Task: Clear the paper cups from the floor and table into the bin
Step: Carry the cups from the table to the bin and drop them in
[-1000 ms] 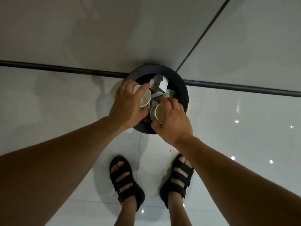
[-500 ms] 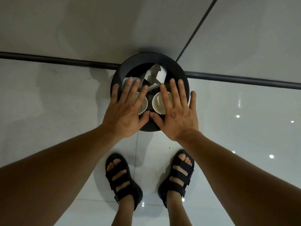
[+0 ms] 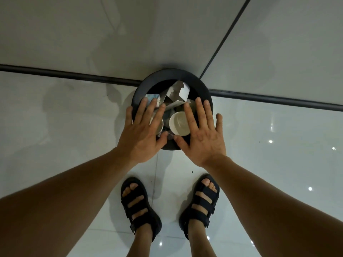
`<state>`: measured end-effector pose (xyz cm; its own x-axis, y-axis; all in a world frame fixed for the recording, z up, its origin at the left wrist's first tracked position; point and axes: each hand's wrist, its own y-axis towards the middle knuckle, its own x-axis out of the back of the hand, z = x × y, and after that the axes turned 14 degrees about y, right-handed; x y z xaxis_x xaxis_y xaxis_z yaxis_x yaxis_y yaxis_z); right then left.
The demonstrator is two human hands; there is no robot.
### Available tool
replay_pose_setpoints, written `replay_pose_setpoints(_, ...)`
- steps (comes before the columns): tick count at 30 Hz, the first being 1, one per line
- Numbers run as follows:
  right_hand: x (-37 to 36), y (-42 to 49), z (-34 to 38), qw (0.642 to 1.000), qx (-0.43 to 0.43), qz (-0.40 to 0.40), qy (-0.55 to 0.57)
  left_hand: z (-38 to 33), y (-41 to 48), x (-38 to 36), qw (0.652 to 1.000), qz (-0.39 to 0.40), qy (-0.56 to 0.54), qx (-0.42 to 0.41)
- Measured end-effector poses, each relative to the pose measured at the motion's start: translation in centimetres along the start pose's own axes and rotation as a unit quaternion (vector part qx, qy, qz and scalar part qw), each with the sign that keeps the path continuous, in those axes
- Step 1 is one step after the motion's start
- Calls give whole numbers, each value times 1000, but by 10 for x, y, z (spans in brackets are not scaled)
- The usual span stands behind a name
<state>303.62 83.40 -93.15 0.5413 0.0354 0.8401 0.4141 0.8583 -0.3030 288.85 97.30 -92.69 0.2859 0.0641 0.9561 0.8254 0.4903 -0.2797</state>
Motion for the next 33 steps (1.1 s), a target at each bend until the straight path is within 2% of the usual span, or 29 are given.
replay_pose_setpoints(7,40,-36,26,998,-61,11,33,19,-31,64,998,47,6,35)
replay_pose_setpoints(14,129,-106,76,981,-166,52,90,4,-92,192,993,117,19,24)
replay_pose_setpoints(20,266,-156,123,980,-165,32,102,-25,-107,349,999,31,-17,-1)
replay_pose_setpoints(25,369,-207,140,982,-176,3,71,-48,-126,436,999,26,-13,-30)
replay_pose_setpoints(29,418,-266,152,969,-229,-55,70,-56,-151,483,996,4,-1,-91)
replay_pose_setpoints(33,431,-328,172,951,-284,-96,72,-61,-174,513,989,9,20,-150)
